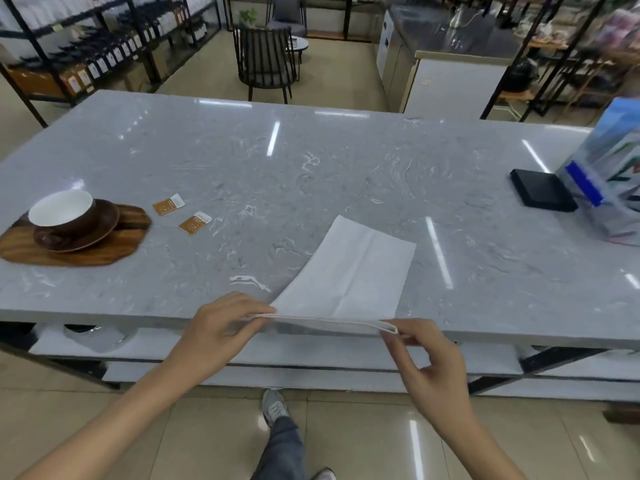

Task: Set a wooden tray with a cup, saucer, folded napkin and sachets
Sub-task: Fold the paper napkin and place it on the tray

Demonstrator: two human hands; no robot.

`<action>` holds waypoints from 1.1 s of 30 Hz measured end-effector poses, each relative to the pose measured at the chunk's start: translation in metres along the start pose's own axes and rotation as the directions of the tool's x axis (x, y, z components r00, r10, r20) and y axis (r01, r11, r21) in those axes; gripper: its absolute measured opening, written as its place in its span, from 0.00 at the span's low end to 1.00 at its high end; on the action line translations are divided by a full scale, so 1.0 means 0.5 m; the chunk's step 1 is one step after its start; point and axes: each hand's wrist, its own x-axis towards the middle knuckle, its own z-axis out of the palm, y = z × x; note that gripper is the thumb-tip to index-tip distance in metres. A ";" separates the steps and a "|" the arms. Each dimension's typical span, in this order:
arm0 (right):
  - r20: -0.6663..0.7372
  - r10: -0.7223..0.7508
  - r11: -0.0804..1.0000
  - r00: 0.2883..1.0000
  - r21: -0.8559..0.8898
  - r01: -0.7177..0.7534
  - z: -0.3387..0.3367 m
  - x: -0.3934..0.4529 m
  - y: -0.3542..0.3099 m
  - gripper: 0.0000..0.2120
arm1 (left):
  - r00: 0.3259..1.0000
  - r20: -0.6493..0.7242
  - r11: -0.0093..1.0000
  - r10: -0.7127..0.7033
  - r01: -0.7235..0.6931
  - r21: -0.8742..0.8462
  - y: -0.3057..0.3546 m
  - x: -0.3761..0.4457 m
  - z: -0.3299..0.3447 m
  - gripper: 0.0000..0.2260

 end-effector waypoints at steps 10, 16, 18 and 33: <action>-0.087 0.313 0.942 0.946 0.153 -0.298 -0.102 0.032 -0.005 0.04 | 0.990 0.017 0.938 -0.140 0.138 -0.317 0.086 0.127 0.013 0.08; -0.121 0.363 0.924 0.924 0.177 -0.340 -0.108 0.121 0.037 0.06 | 0.976 0.058 0.867 -0.209 0.212 -0.452 0.050 0.256 0.053 0.06; -0.127 0.399 0.908 0.908 0.196 -0.371 -0.100 0.162 0.064 0.07 | 0.961 0.076 0.826 -0.267 0.269 -0.496 0.026 0.305 0.077 0.07; -0.215 0.585 0.779 0.782 -0.122 -0.616 0.020 0.372 0.359 0.07 | 0.906 0.118 0.910 -0.406 0.413 -0.045 -0.197 0.537 0.288 0.03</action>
